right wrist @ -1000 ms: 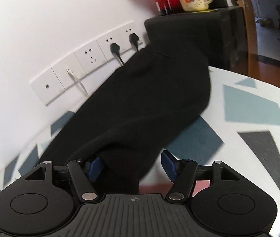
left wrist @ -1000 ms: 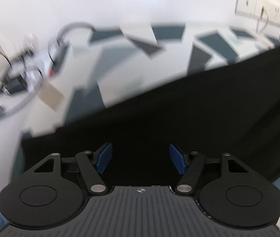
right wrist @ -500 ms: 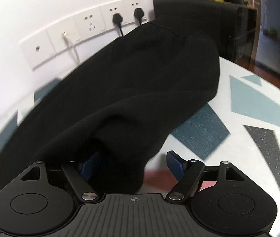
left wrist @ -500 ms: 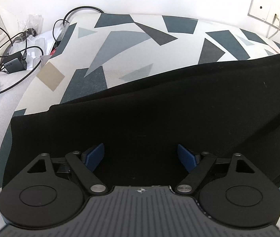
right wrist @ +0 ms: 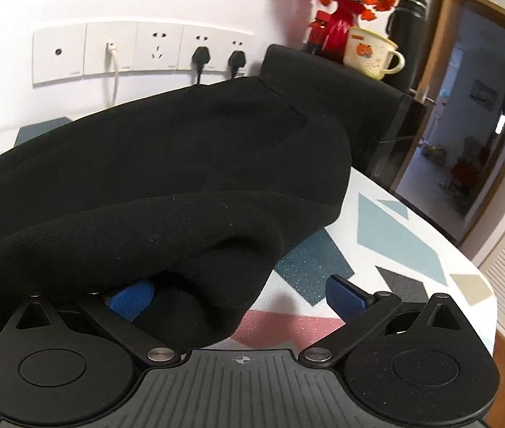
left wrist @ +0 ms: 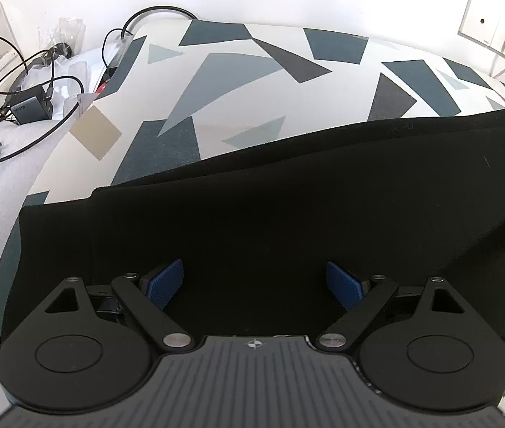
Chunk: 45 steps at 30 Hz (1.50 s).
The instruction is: Fold clothes
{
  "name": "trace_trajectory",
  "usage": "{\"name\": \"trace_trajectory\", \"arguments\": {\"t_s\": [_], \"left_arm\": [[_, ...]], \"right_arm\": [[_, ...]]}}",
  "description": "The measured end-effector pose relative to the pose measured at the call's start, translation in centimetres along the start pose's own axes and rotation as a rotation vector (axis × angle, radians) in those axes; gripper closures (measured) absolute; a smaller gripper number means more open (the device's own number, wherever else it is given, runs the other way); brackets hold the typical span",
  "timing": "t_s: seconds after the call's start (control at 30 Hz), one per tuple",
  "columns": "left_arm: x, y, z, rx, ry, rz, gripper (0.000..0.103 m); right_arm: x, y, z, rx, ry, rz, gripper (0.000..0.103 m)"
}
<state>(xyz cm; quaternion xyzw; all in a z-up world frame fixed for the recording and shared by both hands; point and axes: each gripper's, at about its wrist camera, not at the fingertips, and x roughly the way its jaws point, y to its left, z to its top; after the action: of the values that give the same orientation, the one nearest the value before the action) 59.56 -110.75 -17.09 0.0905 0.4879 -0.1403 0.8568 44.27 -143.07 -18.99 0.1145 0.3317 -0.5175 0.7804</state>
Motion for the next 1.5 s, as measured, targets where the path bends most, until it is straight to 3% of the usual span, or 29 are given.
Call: {"name": "trace_trajectory", "arguments": {"t_s": [0.23,0.33,0.43,0.6,0.67,0.77,0.8,0.87,0.97,1.17,1.3,1.4,1.5], "left_arm": [[0.2,0.3,0.1,-0.003,-0.012,-0.017,0.013],[0.4,0.5,0.4,0.008,-0.005,-0.027,0.013],[0.6,0.9,0.7,0.001,-0.003,-0.028,0.013],[0.8,1.3,0.9,0.024,-0.015,-0.038,0.013],[0.8,1.2,0.8,0.029,-0.026,-0.036,0.013],[0.8,1.4,0.7,0.006,-0.028,-0.035,0.011],[0.8,1.5,0.7,0.000,-0.028,-0.036,0.011],[0.8,1.5,0.6,-0.003,-0.033,-0.031,0.009],[0.9,1.4,0.2,-0.007,-0.056,0.001,0.001],[0.2,0.9,0.1,-0.056,-0.070,0.004,0.005],[-2.1,-0.5,0.6,-0.111,-0.122,-0.070,0.009],[-4.4,-3.6,2.1,-0.040,-0.202,-0.183,0.009],[-6.4,-7.7,3.9,0.131,-0.280,-0.311,0.008]], "right_arm": [[-2.3,-7.5,0.6,0.078,-0.001,0.032,0.008],[-2.9,-10.9,-0.2,0.194,0.045,0.119,0.010],[-3.4,-11.6,-2.1,0.261,0.052,0.096,0.010],[-7.4,-11.9,-3.9,0.254,-0.104,0.066,0.014],[-7.7,-12.1,-4.5,0.249,-0.065,0.072,0.014],[-5.6,-12.9,-6.4,0.285,0.158,0.075,0.016],[-5.9,-13.2,-6.9,0.305,0.179,0.055,0.023],[-6.9,-13.4,-7.2,0.321,0.185,0.015,0.015],[-8.3,-14.4,-6.9,0.388,0.200,0.062,0.011],[-11.3,-18.3,-1.2,0.449,-0.006,0.071,0.006],[-13.1,-22.5,4.4,0.667,-0.162,0.108,0.001],[-13.1,-24.2,8.9,0.791,-0.297,0.159,0.001],[-12.1,-23.1,14.2,0.666,-0.396,0.234,0.001]]}}
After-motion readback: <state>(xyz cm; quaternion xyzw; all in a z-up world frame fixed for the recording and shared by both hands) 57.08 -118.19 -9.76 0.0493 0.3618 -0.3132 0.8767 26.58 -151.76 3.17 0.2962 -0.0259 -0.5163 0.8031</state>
